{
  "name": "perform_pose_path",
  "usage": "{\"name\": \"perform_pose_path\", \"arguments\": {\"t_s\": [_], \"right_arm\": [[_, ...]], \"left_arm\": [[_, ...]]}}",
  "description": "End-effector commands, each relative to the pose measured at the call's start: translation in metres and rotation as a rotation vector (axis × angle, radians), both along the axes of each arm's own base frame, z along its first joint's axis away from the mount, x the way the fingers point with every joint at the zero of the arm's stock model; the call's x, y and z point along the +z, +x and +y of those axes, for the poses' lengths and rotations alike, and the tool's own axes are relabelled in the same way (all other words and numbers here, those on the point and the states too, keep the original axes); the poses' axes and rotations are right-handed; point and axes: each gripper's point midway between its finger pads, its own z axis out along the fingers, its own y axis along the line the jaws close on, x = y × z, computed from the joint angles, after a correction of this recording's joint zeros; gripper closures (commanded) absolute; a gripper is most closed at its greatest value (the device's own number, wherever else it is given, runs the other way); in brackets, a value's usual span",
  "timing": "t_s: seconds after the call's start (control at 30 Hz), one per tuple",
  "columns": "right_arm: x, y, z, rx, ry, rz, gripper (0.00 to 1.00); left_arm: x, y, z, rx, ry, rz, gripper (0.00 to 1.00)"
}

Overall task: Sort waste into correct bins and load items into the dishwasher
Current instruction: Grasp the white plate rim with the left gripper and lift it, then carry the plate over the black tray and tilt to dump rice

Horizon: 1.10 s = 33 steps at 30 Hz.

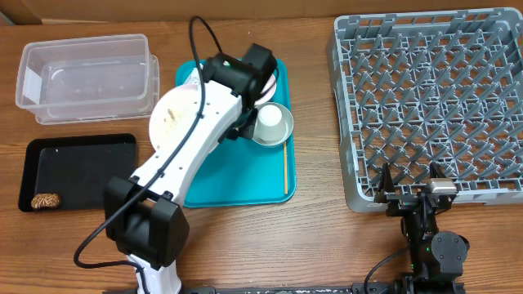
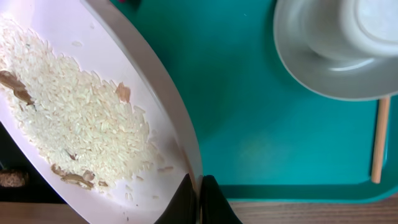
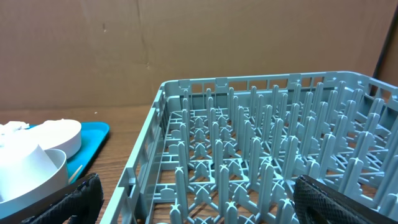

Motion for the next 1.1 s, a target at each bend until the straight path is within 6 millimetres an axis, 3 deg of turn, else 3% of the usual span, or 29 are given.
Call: {"name": "perform_pose_path", "arguments": {"t_s": [0.0,0.37,0.57,0.73,0.83,1.07], "right_arm": [[-0.001,0.0,-0.002,-0.011,-0.001,-0.008,0.0],[-0.001,0.0,-0.002,-0.011,-0.001,-0.008,0.0],[-0.001,0.0,-0.002,-0.011,-0.001,-0.008,0.0],[-0.001,0.0,-0.002,-0.011,-0.001,-0.008,0.0],[-0.001,0.0,-0.002,-0.011,-0.001,-0.008,0.0],[-0.001,0.0,-0.002,-0.011,-0.001,-0.008,0.0]], "left_arm": [[0.031,0.014,0.031,0.095,-0.001,-0.106,0.96],[0.029,0.034,0.145,0.435,-0.095,-0.129,0.96],[0.028,0.046,0.186,0.539,-0.322,-0.16,0.96],[0.029,0.037,0.227,0.646,-0.41,-0.176,0.96],[0.03,0.03,0.245,0.692,-0.451,-0.179,0.96],[0.026,0.02,0.264,0.717,-0.634,-0.192,0.96]]}}
